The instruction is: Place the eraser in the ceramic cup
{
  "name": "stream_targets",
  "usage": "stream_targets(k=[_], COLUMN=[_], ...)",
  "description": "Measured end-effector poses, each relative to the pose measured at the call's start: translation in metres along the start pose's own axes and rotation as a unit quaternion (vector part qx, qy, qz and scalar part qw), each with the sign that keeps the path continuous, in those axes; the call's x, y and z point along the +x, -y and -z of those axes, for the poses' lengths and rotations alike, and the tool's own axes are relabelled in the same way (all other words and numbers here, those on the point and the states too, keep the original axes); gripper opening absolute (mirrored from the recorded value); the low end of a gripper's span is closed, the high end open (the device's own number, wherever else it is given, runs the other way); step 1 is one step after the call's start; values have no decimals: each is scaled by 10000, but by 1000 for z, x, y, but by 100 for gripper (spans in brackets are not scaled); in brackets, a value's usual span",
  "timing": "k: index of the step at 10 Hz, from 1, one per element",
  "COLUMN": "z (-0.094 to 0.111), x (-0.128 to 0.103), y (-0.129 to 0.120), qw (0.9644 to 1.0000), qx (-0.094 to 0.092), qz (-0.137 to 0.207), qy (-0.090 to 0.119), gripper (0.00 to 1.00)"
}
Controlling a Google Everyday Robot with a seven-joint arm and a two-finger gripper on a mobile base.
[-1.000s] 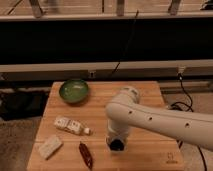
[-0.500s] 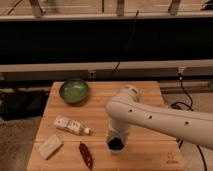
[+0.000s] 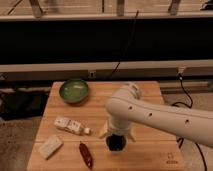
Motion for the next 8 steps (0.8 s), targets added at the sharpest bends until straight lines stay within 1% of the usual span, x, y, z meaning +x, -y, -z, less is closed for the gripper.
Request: stream_targets(k=[3, 5, 6, 7, 8], z=[8, 15, 17, 15, 14], x=[20, 37, 42, 44, 41], y=[-6, -4, -5, -2, -3], qw=[9999, 9997, 9996, 9997, 9998], qx=[-28, -21, -14, -12, -16], qz=[-120, -186, -240, -197, -163], qy=[-59, -149, -175, -142, -118], gripper=[80, 80, 80, 80, 80])
